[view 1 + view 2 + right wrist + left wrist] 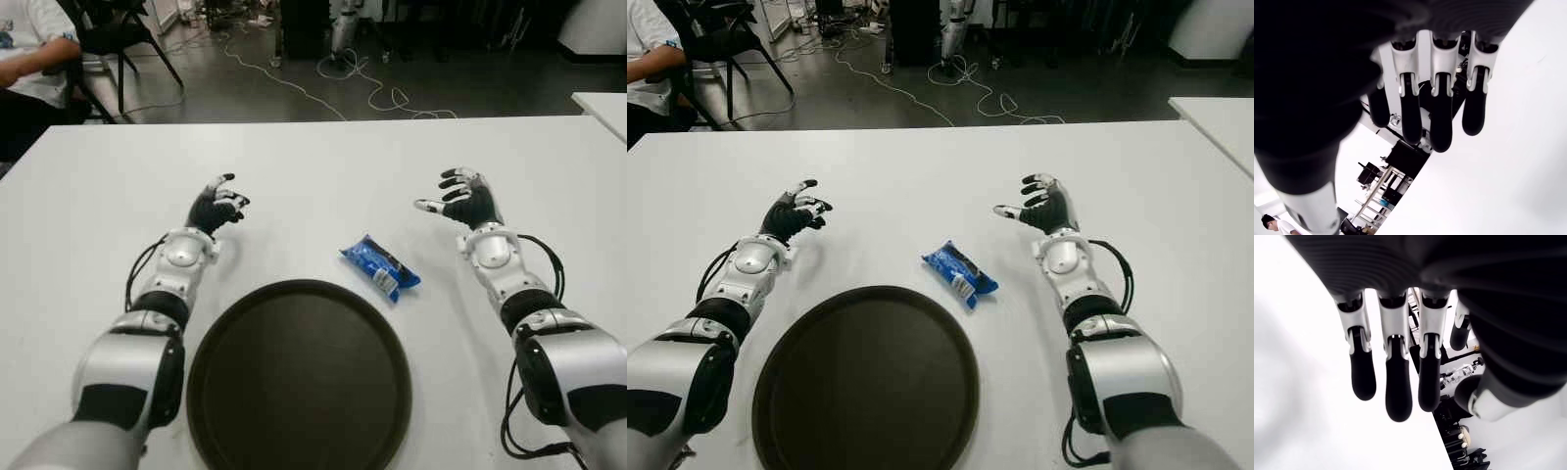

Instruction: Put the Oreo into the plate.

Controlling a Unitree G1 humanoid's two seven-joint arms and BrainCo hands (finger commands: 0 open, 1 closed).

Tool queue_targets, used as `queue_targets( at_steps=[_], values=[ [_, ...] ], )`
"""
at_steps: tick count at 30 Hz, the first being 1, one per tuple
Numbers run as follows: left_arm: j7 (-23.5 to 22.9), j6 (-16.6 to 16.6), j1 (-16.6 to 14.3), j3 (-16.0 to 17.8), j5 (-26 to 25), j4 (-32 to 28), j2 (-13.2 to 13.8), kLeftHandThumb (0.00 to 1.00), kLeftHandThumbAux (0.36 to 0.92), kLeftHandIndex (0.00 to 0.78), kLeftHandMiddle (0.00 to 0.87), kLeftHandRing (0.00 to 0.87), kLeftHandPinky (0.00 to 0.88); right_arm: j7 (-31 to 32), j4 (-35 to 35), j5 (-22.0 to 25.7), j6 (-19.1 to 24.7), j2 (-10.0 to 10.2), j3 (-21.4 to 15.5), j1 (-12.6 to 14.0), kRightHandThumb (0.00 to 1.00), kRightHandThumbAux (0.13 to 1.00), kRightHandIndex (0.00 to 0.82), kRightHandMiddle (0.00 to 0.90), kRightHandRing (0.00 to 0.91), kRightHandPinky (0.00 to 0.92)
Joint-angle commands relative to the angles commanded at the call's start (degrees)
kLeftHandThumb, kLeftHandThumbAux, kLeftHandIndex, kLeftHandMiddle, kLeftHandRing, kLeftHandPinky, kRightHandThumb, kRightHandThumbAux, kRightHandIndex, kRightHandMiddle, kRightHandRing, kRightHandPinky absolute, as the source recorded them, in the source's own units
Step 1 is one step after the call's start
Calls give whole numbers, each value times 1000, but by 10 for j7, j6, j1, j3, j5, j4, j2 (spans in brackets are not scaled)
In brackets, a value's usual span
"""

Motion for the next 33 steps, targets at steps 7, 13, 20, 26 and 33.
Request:
queue_targets(
  at_steps=[7,13,20,26,33],
  values=[
    [4,-4,2,2,-1,1,-2,1000,678,46,354,448,477,9,1,10,3,0,-8,1,24,789,336,402,426,430],
    [13,-1,3,0,4,2,-2,1000,662,124,374,460,408,16,2,13,7,0,-12,2,5,788,323,394,419,409],
    [16,-4,3,-8,12,4,0,945,659,402,407,474,363,16,1,11,10,1,-14,2,0,780,296,377,402,404],
    [13,-8,4,-13,13,2,2,938,658,439,423,470,344,12,1,9,11,2,-14,2,1,788,314,390,414,419],
    [21,0,2,-21,20,3,4,938,656,445,441,457,329,7,1,7,10,2,-12,4,0,781,315,393,421,419]
  ],
)
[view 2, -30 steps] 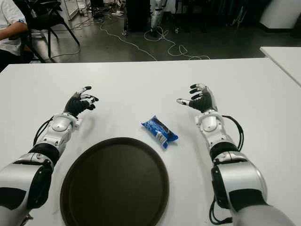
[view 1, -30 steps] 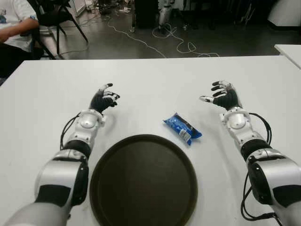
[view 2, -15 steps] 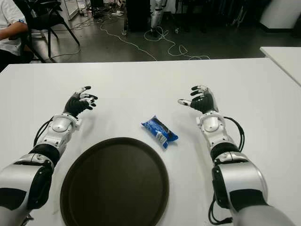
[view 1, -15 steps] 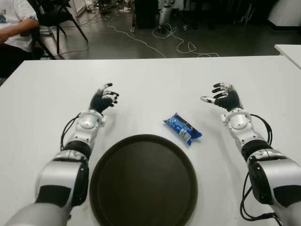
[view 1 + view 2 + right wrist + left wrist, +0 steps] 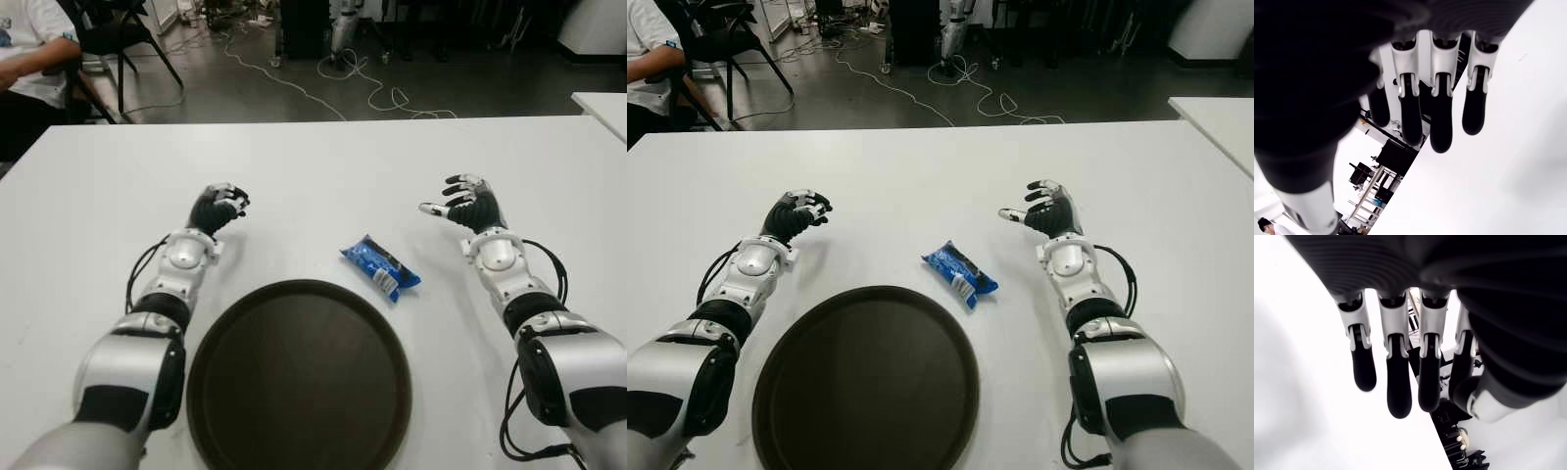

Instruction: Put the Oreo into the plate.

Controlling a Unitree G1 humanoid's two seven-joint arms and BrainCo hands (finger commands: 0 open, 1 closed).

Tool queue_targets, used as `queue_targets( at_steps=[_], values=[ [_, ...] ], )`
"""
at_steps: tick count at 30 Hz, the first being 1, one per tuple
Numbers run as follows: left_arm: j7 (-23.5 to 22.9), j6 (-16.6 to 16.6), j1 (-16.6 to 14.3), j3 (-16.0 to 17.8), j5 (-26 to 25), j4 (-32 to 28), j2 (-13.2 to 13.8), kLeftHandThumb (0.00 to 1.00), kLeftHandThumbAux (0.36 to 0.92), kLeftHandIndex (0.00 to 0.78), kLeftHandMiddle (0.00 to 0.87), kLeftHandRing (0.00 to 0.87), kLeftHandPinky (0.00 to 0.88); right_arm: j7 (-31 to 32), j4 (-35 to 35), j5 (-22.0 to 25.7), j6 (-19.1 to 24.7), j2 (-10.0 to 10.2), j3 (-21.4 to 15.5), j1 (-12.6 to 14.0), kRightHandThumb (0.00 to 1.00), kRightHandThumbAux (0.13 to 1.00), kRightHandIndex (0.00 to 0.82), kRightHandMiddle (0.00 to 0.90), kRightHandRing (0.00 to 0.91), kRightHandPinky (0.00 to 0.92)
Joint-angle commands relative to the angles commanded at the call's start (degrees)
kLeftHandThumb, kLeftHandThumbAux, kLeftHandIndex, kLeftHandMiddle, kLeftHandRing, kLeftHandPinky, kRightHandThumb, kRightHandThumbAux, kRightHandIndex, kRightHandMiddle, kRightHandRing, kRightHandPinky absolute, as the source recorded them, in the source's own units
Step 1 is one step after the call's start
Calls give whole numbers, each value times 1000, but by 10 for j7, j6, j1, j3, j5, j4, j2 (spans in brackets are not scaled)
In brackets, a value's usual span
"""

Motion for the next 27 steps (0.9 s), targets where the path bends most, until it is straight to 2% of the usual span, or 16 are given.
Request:
queue_targets(
  at_steps=[4,8,27],
  values=[
    [7,3,-1,-3,4,0,0,938,655,446,449,451,326,0,0,0,-1,0,0,0,0,785,318,390,419,414],
    [16,6,-1,-7,10,1,0,939,659,490,422,430,324,2,0,2,-2,0,-1,1,6,783,312,388,412,416],
    [23,15,0,-14,16,0,-1,940,657,487,437,426,386,2,0,1,-1,-2,-2,4,0,792,317,393,419,419]
  ],
)
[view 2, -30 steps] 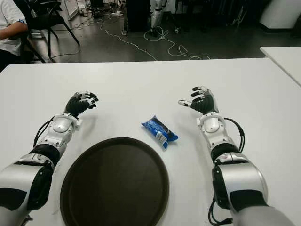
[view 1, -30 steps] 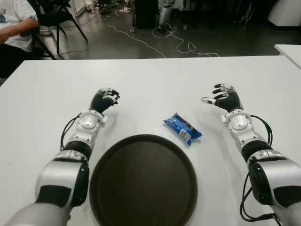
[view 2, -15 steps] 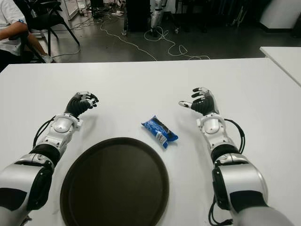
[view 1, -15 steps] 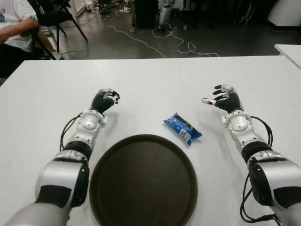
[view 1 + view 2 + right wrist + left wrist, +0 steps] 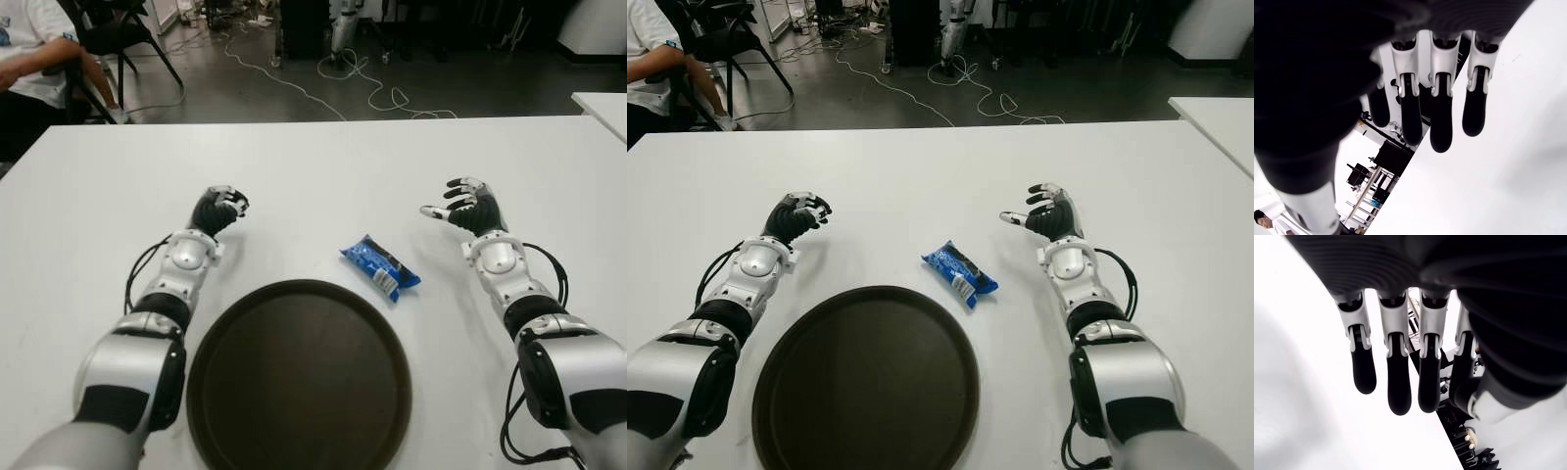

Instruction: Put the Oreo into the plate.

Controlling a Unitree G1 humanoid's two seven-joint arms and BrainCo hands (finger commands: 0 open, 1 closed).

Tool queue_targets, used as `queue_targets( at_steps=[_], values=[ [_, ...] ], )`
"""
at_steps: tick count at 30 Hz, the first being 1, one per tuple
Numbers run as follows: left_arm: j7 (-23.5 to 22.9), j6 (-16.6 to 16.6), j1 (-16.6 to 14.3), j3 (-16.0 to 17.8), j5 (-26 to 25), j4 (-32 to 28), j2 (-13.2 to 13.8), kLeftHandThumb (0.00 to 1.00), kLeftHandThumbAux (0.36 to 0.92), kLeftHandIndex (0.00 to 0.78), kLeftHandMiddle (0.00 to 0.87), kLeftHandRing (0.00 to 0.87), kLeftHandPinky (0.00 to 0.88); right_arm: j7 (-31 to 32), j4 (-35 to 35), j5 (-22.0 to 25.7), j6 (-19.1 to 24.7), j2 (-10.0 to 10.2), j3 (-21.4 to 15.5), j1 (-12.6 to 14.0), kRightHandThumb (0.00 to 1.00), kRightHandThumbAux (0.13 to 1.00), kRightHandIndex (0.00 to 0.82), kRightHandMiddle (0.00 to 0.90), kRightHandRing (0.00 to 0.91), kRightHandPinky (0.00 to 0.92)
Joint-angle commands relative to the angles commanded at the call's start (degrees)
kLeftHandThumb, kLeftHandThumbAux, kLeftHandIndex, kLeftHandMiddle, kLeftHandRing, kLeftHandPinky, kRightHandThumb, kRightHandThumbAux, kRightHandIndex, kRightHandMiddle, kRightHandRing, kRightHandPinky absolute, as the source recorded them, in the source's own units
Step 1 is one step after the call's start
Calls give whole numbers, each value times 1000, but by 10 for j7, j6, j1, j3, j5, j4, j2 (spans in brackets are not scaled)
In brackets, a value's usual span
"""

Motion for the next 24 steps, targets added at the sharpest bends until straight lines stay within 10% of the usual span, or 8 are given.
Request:
queue_targets(
  at_steps=[24],
  values=[
    [-13,-1,0,-7,-2,-9,-1,941,659,509,438,403,411,-14,-2,-9,2,-6,13,0,0,779,313,390,422,409]
  ],
)
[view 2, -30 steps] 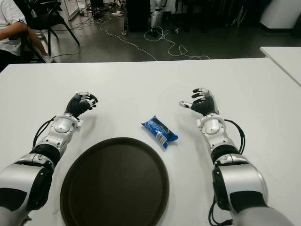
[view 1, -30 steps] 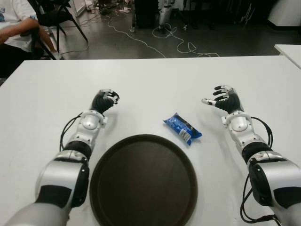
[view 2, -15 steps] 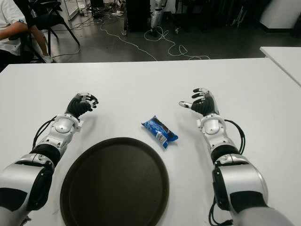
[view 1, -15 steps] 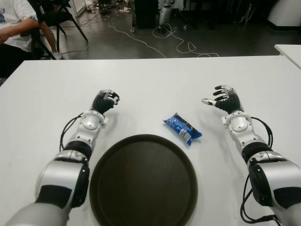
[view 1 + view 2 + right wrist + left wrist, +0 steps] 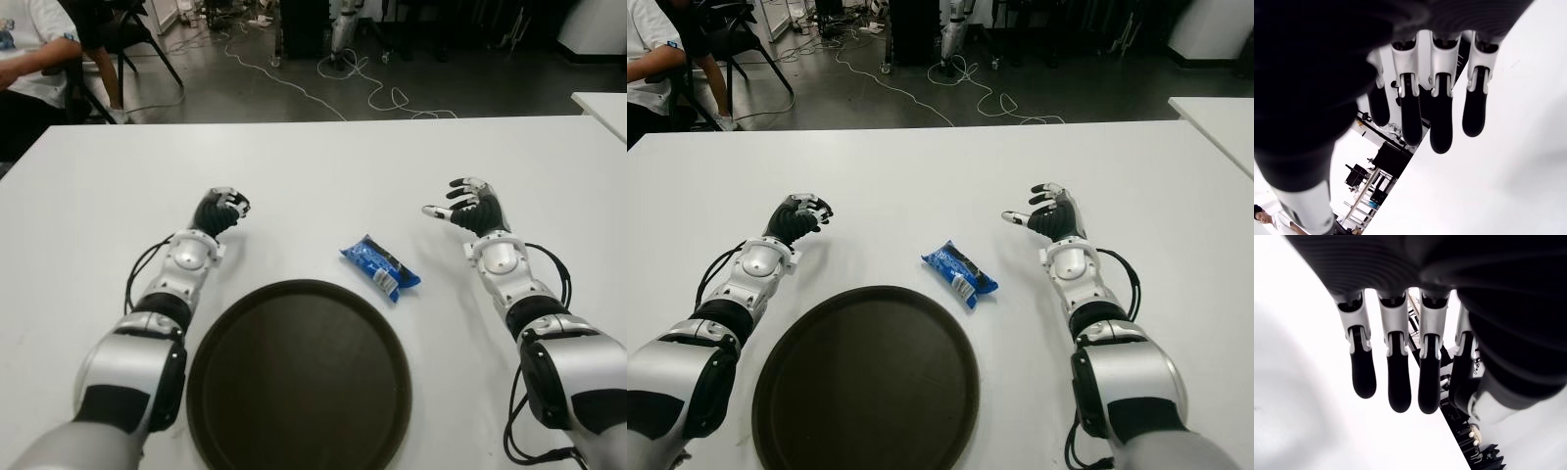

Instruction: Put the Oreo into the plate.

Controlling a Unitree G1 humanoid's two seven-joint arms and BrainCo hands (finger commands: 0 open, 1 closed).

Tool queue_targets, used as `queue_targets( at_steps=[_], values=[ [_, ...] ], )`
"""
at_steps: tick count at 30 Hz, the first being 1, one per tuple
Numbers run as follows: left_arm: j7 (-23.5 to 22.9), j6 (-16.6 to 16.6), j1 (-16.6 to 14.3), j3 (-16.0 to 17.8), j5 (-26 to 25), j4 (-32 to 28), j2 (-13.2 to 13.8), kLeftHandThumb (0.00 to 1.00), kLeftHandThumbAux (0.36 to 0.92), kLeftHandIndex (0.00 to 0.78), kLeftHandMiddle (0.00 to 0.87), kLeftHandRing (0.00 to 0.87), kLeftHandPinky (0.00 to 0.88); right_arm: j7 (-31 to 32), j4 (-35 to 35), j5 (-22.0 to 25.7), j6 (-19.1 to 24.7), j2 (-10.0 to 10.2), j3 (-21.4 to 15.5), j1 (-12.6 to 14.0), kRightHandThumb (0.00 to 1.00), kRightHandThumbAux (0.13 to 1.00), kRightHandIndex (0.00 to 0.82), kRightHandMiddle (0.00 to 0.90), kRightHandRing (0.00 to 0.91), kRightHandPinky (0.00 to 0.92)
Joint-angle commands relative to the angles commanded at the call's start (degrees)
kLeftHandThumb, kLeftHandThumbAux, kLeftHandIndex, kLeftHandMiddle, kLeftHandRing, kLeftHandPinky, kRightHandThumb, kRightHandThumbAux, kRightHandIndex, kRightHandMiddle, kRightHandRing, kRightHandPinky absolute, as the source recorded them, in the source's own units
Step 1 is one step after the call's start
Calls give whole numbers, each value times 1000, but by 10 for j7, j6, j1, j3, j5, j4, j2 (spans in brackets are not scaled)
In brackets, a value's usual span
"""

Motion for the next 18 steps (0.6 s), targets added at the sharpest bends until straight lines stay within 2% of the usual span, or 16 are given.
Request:
queue_targets(
  at_steps=[9,18],
  values=[
    [-4,-12,2,1,-3,-3,-3,941,660,509,436,401,368,-4,0,-11,5,-4,14,-2,0,778,295,376,405,393],
    [-5,-23,6,1,-3,-3,-4,942,657,502,437,418,363,-1,0,-16,7,-5,16,0,0,780,289,359,376,354]
  ],
)
